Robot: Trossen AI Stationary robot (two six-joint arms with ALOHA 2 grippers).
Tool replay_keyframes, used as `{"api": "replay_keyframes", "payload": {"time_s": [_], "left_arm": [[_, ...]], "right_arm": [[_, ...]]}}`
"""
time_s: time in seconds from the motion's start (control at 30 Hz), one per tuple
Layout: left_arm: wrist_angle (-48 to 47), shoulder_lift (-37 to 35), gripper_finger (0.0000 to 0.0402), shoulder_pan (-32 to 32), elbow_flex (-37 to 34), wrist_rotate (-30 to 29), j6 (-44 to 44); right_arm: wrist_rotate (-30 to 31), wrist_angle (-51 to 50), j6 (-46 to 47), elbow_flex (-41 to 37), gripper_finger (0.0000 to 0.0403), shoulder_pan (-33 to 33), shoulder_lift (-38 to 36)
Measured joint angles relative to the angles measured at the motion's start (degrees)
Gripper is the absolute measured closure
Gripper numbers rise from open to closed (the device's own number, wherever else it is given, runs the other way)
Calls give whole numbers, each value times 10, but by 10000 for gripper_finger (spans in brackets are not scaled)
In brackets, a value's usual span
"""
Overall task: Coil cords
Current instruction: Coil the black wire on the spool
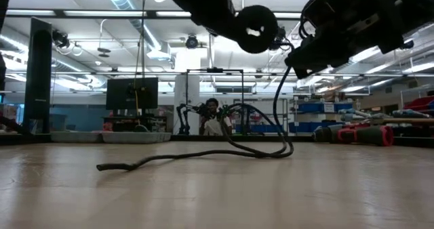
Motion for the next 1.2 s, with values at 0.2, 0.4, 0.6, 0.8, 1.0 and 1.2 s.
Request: {"api": "replay_keyframes", "payload": {"time_s": [0.2, 0.4, 0.6, 0.8, 1.0, 1.2], "left_arm": [[4, 31, 402, 2, 0, 31, -11], [24, 66, 402, 13, 0, 109, -71], [34, 70, 402, 14, 0, 165, -121], [20, 71, 402, 19, 1, 176, -131], [22, 71, 402, 24, 1, 236, -141], [30, 71, 402, 26, 0, 280, -145]], "right_arm": [[-40, -45, 4, 1, 401, 0, -26], [-50, -117, -3, 14, 401, -8, -56], [-108, -204, -30, 61, 401, -23, -58], [-107, -256, -56, 101, 400, -29, -52], [-103, -254, -127, 111, 400, -45, -50], [-65, -224, -221, 112, 398, -49, -47]]}}
